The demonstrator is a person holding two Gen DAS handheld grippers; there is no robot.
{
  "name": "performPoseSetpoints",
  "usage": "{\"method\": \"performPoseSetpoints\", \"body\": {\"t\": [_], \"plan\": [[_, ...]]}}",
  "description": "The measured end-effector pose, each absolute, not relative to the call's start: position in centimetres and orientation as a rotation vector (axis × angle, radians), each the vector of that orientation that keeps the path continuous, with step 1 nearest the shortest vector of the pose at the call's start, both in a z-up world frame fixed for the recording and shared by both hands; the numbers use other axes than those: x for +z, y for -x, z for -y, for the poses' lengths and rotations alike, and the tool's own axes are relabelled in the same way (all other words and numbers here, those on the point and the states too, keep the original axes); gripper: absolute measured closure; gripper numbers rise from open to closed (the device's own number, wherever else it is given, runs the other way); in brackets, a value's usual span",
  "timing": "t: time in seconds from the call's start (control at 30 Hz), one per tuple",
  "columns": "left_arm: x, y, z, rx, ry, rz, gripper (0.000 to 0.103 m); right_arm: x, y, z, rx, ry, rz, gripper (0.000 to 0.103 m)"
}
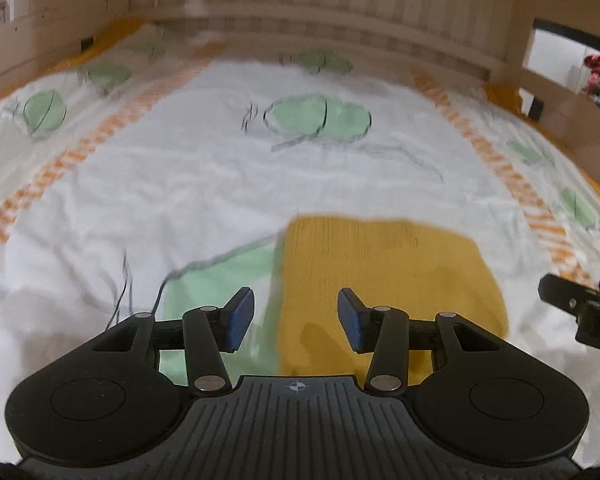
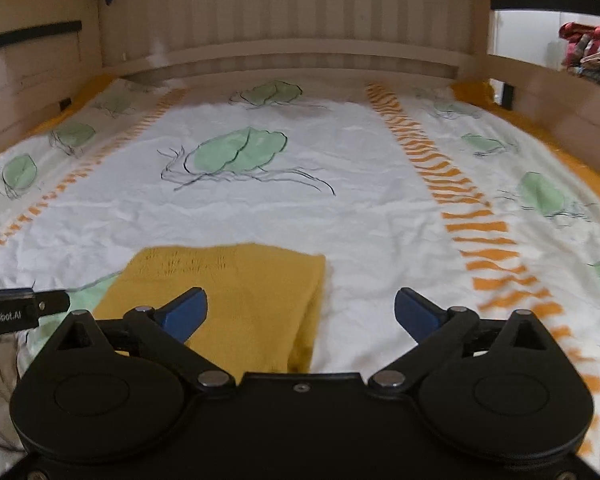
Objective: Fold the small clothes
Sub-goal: 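Withdraw both grippers from the folded yellow sweater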
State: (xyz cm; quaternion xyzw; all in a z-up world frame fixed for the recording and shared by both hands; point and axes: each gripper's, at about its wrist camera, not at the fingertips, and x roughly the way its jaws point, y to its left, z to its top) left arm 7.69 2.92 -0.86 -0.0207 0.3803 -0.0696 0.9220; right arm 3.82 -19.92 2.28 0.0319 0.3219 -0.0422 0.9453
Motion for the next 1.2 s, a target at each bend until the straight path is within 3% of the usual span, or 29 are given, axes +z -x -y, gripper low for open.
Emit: {"method": "performPoseSetpoints", "body": {"t": [0.53, 1.2], "plan": [[-1.0, -0.9, -2.1, -0.106, 0.032, -0.849, 0.058, 1.3, 3.2, 18.5, -0.006, -0.163, -0.758, 0.003], [-1.2, 1.2, 0.4, -0.159, -0.046, -0.884, 0.058, 1.0, 4.4, 18.9, -0.028, -0.187, -0.796, 0.003]]}}
